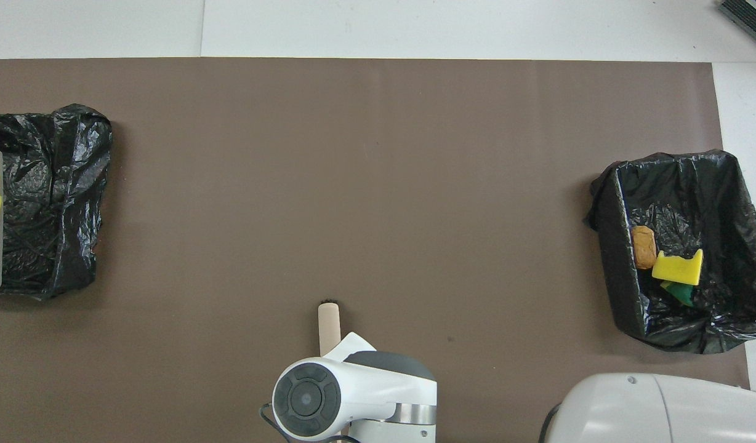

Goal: Sweep and dump trash in bin
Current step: 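Tip the dustpan with the left gripper to dump trash into bin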

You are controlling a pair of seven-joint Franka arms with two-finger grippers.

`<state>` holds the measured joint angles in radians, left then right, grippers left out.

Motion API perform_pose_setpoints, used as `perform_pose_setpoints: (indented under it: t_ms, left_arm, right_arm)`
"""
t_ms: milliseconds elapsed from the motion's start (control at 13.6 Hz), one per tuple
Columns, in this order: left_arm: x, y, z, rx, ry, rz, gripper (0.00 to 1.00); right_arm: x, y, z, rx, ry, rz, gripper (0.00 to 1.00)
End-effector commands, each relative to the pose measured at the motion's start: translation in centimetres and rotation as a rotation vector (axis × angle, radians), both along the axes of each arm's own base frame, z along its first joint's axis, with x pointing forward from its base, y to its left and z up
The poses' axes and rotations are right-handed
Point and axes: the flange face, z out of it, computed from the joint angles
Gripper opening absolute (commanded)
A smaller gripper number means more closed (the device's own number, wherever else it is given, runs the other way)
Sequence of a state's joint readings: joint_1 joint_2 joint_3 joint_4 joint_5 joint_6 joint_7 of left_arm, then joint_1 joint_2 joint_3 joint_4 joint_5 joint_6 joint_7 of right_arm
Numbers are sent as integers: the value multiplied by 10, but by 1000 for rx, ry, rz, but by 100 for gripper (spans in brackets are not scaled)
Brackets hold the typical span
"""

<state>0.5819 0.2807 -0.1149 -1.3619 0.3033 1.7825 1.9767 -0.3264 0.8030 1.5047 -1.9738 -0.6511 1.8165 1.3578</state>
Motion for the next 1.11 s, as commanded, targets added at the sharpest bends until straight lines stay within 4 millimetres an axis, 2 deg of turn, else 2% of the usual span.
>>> perform_pose_setpoints:
  t_ms: [0,147,295,516,664,737,885,1032]
  left_arm:
    - [20,-3,15,143,-35,-57,0]
    - [31,-24,13,214,-49,3,0]
    - [40,-53,8,304,-54,65,0]
    - [44,-68,-1,389,-45,97,0]
    - [42,-68,-2,421,-38,97,0]
    - [41,-69,-1,450,-32,98,0]
    - [47,-92,3,531,-30,84,0]
    - [46,-101,2,559,-38,103,0]
  right_arm:
    - [26,-7,38,-26,-24,74,100]
    - [41,-18,61,-35,-24,104,100]
    - [53,-33,74,-32,-18,138,100]
    - [63,-45,85,-30,-18,162,100]
    - [70,-47,93,-20,-18,153,100]
    - [77,-49,99,-13,-20,151,100]
    - [89,-56,117,-19,-24,187,100]
    - [102,-61,139,17,-12,205,100]
